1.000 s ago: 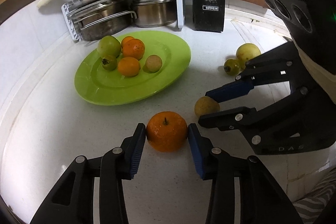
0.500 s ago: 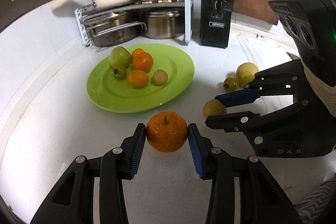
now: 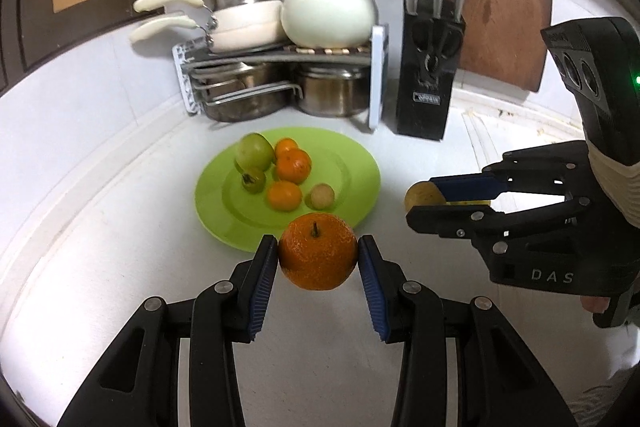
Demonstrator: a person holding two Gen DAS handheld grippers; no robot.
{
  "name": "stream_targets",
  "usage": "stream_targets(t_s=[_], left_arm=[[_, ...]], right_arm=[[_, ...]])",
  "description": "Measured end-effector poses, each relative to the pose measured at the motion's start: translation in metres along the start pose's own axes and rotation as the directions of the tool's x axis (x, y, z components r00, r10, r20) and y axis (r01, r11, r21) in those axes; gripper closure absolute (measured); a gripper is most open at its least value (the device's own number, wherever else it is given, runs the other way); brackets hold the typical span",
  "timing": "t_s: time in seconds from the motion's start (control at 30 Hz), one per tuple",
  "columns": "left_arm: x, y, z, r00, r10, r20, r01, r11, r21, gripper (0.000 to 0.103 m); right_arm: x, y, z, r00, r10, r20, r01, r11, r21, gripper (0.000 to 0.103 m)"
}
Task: Organize fruits
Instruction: 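Carry the orange and kiwi onto the green plate and open both tools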
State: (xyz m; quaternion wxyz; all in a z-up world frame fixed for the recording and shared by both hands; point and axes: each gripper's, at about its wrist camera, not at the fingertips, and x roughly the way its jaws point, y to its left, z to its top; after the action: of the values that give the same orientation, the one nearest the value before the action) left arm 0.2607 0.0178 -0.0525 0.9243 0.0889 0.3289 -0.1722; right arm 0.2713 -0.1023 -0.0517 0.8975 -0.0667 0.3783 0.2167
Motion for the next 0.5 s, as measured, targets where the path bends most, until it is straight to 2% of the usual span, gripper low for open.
stream_targets(t_s=[0.5], left_arm=[[0.001, 0.027, 0.033, 0.995, 0.094, 0.044, -0.091, 0.993, -0.071, 0.062]], right_arm=[[-0.006, -0.015, 0.046, 0.994, -0.048, 0.100, 0.039, 0.995, 0.091, 0.074]])
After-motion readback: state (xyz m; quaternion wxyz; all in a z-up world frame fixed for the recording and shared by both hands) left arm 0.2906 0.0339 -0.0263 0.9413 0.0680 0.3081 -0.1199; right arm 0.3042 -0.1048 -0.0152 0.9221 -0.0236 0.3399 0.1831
